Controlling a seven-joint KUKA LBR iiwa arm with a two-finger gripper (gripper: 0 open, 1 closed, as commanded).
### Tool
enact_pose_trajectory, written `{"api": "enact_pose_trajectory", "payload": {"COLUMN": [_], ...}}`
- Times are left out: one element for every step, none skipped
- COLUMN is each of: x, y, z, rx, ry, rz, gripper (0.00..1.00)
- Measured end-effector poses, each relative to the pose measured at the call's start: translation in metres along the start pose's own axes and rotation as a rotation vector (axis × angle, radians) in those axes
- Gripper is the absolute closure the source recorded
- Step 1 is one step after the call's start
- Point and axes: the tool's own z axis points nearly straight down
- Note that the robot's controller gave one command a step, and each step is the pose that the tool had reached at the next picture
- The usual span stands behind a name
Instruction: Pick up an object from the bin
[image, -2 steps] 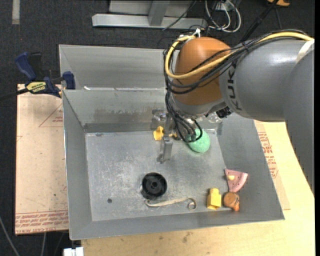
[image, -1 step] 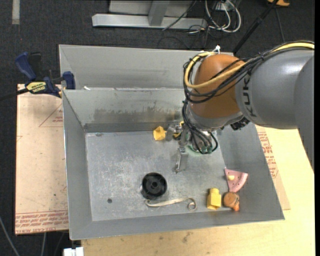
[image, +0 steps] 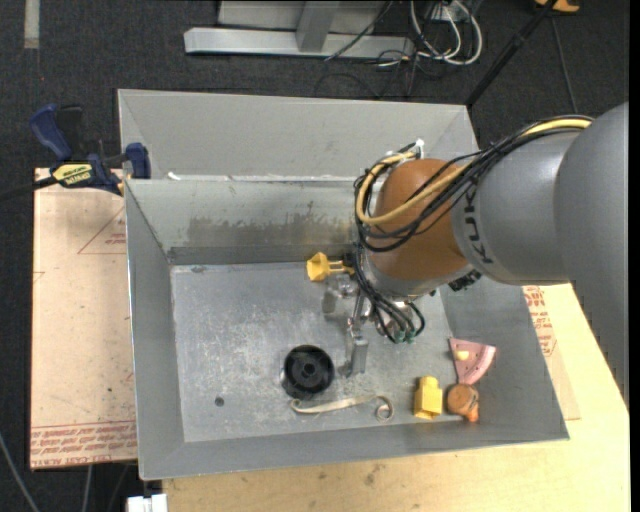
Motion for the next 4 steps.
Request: {"api": "enact_pose_trajectory", "payload": {"x": [0.001,0.027,0.064,0.053], "y": [0.016,0.026,0.063,0.068], "z": [0.03,0.021,0.019,0.017], "rx": [-0.002,-0.002,-0.002,-0.004], "ry": [0.013,0.002,0.005,0.006], "rz": [0.031,0.018,-0.03,0.078], "gripper": [0.0,0.0,0.0,1.0]}}
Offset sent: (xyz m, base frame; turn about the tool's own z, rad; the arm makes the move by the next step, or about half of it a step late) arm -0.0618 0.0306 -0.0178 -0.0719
